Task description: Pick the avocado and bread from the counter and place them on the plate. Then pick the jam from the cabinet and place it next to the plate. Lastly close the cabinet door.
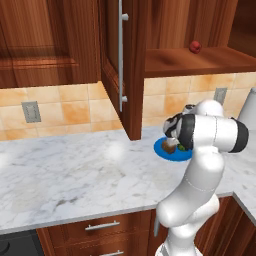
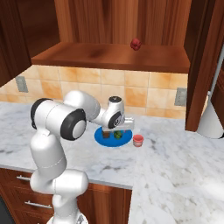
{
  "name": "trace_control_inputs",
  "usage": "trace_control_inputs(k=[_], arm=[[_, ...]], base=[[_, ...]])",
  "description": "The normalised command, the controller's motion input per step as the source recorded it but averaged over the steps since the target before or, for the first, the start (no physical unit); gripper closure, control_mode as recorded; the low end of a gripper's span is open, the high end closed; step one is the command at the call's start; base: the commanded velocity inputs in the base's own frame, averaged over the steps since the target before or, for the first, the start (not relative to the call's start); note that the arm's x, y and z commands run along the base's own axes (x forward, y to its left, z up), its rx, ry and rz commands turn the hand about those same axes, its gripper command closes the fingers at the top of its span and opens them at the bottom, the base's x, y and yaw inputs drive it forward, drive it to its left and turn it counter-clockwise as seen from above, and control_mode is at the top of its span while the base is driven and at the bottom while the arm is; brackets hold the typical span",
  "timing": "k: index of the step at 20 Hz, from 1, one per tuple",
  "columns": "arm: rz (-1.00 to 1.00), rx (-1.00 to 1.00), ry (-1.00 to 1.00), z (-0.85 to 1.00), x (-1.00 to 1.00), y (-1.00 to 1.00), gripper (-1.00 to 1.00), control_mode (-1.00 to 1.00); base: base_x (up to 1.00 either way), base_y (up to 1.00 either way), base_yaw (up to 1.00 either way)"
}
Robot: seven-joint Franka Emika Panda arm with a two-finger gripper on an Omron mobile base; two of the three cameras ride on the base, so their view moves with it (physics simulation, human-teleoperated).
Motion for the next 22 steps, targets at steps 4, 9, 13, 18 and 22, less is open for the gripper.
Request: trace_control_inputs(k=[4,9,13,18,22], arm=[[0.06,0.0,0.0,0.22,0.02,-0.2,-1.0,-1.0],[0.01,0.0,0.0,0.69,-0.06,-0.01,-1.0,-1.0],[0.0,0.0,-0.07,0.66,-0.31,0.0,-1.0,-1.0],[0.0,0.0,-0.11,0.47,-0.7,0.0,-1.0,-1.0],[0.0,0.0,-0.11,0.07,-0.86,0.0,-1.0,-1.0]], base=[[0.0,0.0,0.0],[0.0,0.0,0.0],[0.0,0.0,0.0],[0.0,0.0,0.0],[0.0,0.0,0.0]])
